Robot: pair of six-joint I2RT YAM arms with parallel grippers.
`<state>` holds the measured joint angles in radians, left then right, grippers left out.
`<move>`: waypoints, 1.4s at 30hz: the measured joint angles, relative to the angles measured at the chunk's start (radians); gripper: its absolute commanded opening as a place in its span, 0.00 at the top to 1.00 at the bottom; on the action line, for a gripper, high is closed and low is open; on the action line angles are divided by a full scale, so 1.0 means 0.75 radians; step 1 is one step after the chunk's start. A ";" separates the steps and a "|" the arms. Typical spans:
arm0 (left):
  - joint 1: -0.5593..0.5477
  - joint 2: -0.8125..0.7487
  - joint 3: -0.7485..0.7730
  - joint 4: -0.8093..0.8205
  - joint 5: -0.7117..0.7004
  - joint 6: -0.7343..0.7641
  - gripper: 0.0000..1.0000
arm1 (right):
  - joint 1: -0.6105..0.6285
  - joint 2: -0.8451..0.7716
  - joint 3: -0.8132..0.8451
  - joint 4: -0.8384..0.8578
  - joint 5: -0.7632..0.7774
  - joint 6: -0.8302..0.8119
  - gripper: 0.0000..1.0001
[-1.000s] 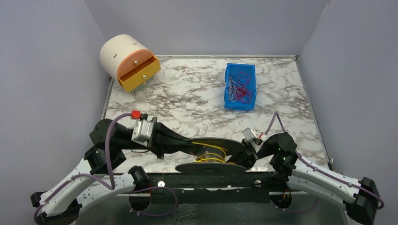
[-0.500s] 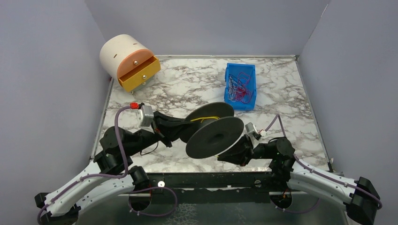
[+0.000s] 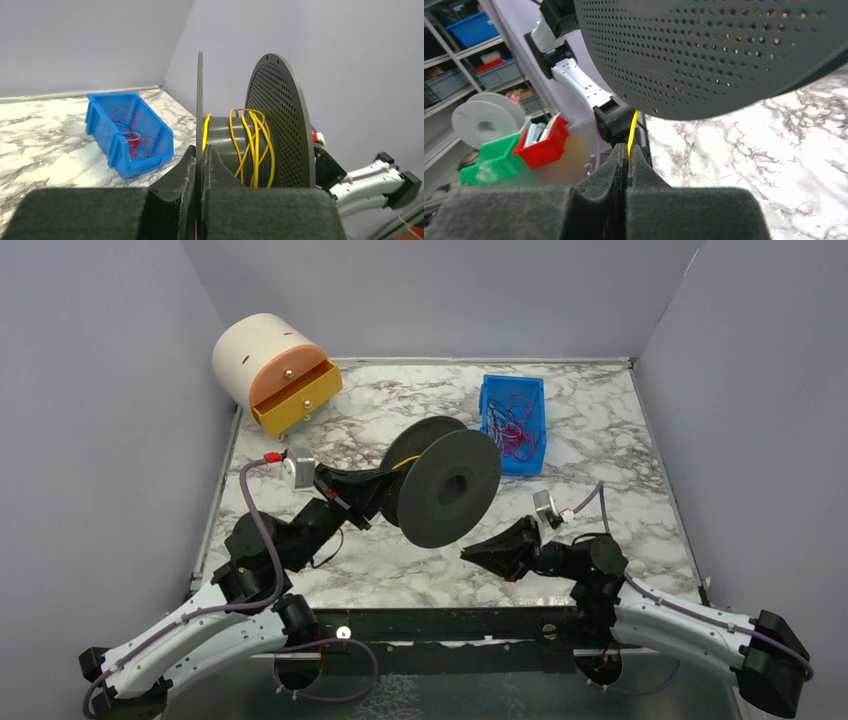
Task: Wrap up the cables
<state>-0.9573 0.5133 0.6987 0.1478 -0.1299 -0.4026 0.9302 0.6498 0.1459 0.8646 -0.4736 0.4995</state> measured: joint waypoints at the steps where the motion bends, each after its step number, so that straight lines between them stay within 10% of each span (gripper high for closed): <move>1: 0.000 0.008 -0.001 0.001 -0.029 -0.013 1.00 | 0.002 0.015 0.014 -0.001 0.017 -0.012 0.99; 16: 0.001 0.217 0.012 -0.080 -0.402 -0.255 1.00 | 0.109 0.277 0.186 -0.016 0.267 -0.260 0.99; 42: -0.003 0.598 0.135 -0.313 -0.932 -0.371 1.00 | 0.401 0.889 0.691 -0.197 1.368 -0.482 0.99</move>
<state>-0.9596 0.9615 0.8001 -0.0868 -0.8291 -0.6811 1.2312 1.3163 0.6640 0.7170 0.5522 0.1383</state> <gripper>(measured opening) 0.026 0.023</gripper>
